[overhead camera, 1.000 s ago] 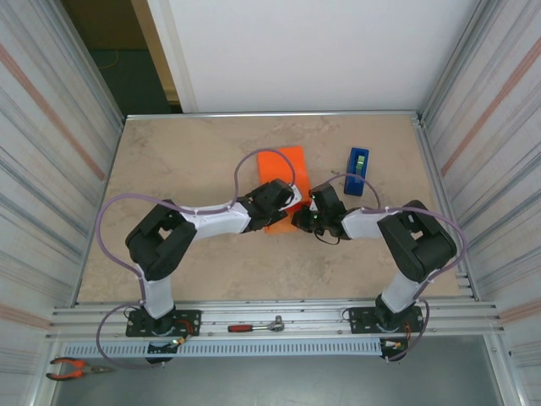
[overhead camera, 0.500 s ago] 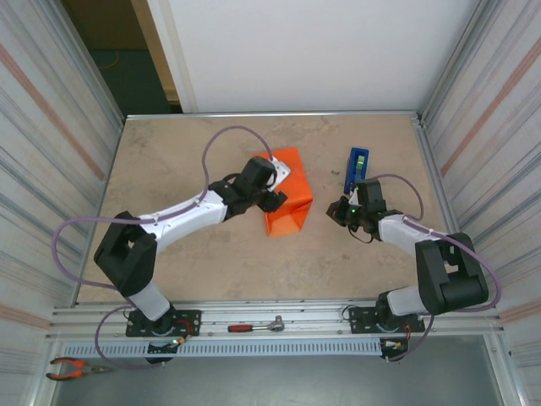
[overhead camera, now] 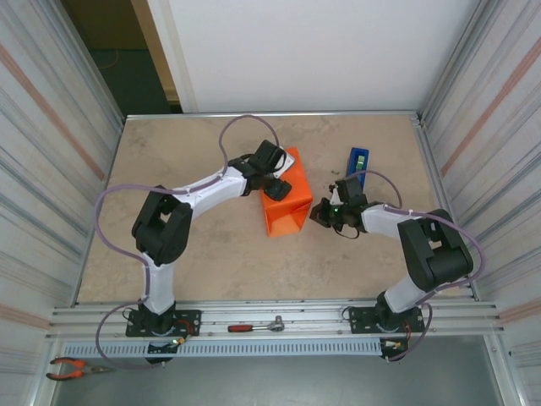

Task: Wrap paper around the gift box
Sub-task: Fold the wrapping paper for the gift box.

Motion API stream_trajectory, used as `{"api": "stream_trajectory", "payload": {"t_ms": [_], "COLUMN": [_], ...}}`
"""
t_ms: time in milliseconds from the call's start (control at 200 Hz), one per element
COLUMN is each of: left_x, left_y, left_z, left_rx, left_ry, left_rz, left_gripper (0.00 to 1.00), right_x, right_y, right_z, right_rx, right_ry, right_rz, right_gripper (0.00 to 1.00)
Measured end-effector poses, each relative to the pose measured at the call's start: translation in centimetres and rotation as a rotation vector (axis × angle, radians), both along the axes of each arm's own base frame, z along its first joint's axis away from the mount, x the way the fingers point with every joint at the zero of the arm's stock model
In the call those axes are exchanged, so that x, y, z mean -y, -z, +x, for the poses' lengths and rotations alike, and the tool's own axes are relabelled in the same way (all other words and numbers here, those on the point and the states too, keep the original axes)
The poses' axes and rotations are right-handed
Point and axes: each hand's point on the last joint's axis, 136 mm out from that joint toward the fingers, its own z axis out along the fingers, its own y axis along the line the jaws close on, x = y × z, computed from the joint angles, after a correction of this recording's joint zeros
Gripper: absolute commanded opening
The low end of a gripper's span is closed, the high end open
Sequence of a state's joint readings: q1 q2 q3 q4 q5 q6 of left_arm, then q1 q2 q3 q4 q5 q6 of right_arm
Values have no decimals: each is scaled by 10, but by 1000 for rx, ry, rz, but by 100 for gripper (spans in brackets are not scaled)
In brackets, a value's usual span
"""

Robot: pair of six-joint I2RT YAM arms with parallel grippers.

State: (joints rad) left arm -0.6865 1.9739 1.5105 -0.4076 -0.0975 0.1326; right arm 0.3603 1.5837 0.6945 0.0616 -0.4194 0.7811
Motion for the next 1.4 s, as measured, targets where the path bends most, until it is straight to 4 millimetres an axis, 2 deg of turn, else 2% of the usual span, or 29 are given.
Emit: {"api": "stream_trajectory", "payload": {"t_ms": [331, 681, 882, 1213, 1318, 1403], "left_x": [2, 1, 1, 1, 4, 8], "left_y": [4, 4, 5, 4, 3, 3], "left_z": [-3, -2, -2, -3, -7, -13], "left_rx": [-16, 1, 5, 13, 4, -15], "left_ry": [12, 10, 10, 14, 28, 46], "left_rz": [-7, -19, -23, -31, -41, -52], "left_gripper": [76, 74, 74, 74, 74, 75], "right_x": [-19, -33, -40, -64, -58, -46], "right_y": [-5, -1, 3, 9, 4, -12], "right_z": [23, 31, 28, 15, 8, 7], "right_rx": [46, 74, 68, 71, 72, 95], "right_ry": [19, 78, 71, 5, 8, 28], "right_rz": [19, 35, 42, 48, 47, 46], "right_gripper": [0, 0, 0, 0, 0, 0]}}
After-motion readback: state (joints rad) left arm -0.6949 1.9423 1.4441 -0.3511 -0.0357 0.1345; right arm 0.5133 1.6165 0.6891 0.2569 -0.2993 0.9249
